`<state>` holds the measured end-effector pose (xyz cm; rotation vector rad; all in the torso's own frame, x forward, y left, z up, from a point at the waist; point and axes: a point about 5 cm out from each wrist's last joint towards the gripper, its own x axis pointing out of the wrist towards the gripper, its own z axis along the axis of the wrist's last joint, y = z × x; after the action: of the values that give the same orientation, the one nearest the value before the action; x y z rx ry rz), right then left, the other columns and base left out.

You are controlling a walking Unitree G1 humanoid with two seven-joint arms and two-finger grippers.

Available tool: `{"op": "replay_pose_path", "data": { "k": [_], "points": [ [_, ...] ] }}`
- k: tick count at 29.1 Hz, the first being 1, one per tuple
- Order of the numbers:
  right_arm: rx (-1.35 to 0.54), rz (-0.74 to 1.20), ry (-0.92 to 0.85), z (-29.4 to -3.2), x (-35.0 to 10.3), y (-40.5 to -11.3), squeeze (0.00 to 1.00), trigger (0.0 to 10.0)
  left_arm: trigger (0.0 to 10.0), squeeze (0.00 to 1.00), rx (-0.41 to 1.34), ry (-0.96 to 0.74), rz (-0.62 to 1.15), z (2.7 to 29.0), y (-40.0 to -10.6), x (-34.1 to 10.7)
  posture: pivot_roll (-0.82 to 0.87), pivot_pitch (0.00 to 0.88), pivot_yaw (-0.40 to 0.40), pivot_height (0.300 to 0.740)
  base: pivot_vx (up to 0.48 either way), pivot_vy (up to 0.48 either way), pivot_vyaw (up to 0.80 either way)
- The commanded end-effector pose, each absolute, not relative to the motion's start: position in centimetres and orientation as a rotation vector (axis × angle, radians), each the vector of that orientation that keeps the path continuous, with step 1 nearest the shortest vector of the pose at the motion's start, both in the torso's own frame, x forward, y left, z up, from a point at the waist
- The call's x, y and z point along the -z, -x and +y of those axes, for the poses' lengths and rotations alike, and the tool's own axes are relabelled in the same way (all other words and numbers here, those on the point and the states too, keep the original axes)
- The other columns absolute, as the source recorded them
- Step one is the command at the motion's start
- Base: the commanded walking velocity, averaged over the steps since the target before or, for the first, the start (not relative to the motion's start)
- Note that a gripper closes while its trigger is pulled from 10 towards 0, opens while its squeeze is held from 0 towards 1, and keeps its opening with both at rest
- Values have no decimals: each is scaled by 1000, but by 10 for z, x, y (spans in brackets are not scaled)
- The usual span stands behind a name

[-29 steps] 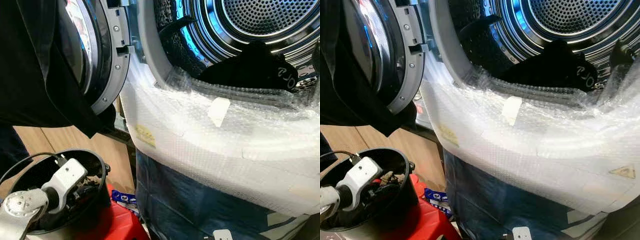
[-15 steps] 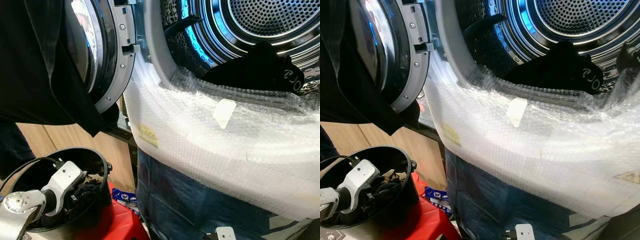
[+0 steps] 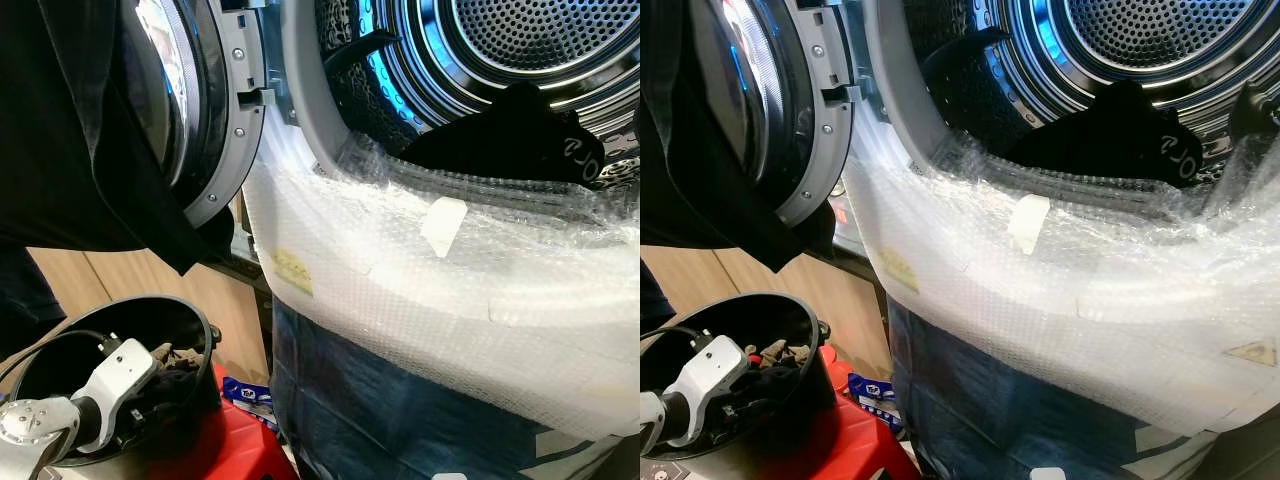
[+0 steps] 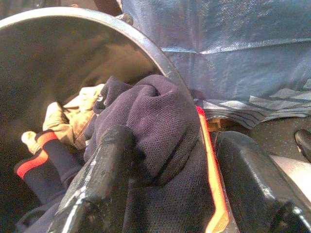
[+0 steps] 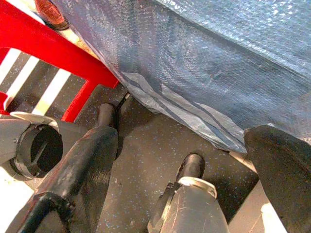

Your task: Clothes washing

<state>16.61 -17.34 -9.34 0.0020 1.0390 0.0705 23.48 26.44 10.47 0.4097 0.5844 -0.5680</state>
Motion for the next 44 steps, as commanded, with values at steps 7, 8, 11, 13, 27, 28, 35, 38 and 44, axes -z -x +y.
{"op": "replay_pose_path", "data": {
  "k": [7,8,11,13,27,28,35,38,44],
  "points": [
    [-89,1010,-5,-169,89,-176,0,10000,10000,0,478,-400,526,267,-245,-108,219,0,71,740,0,0,0],
    [-90,1009,-3,-168,89,-177,0,10000,10000,0,469,-398,519,267,-246,-108,218,0,70,740,0,0,0],
    [-95,1008,-8,-168,89,-178,0,10000,10000,0,417,-386,507,269,-251,-103,212,0,69,740,0,0,0],
    [-97,1009,-5,-168,89,-178,0,10000,10000,0,421,-371,507,267,-251,-102,213,0,66,740,0,0,0],
    [-103,1026,-1,-166,91,-173,0,10000,0,0,394,-342,548,267,-252,-90,210,0,67,740,0,0,0],
    [-105,1026,-2,-166,91,-172,0,10000,0,0,393,-340,548,267,-251,-90,210,0,65,740,0,0,0],
    [-111,1023,-2,-163,91,-174,0,10000,0,0,405,-337,550,266,-250,-90,208,0,75,740,0,0,0],
    [-117,1024,2,-163,91,-174,0,10000,0,0,409,-340,553,266,-250,-89,206,0,77,740,0,0,0],
    [-120,1026,12,-163,91,-173,0,10000,0,0,397,-336,549,265,-250,-90,209,0,80,740,0,0,0]
  ]
}}
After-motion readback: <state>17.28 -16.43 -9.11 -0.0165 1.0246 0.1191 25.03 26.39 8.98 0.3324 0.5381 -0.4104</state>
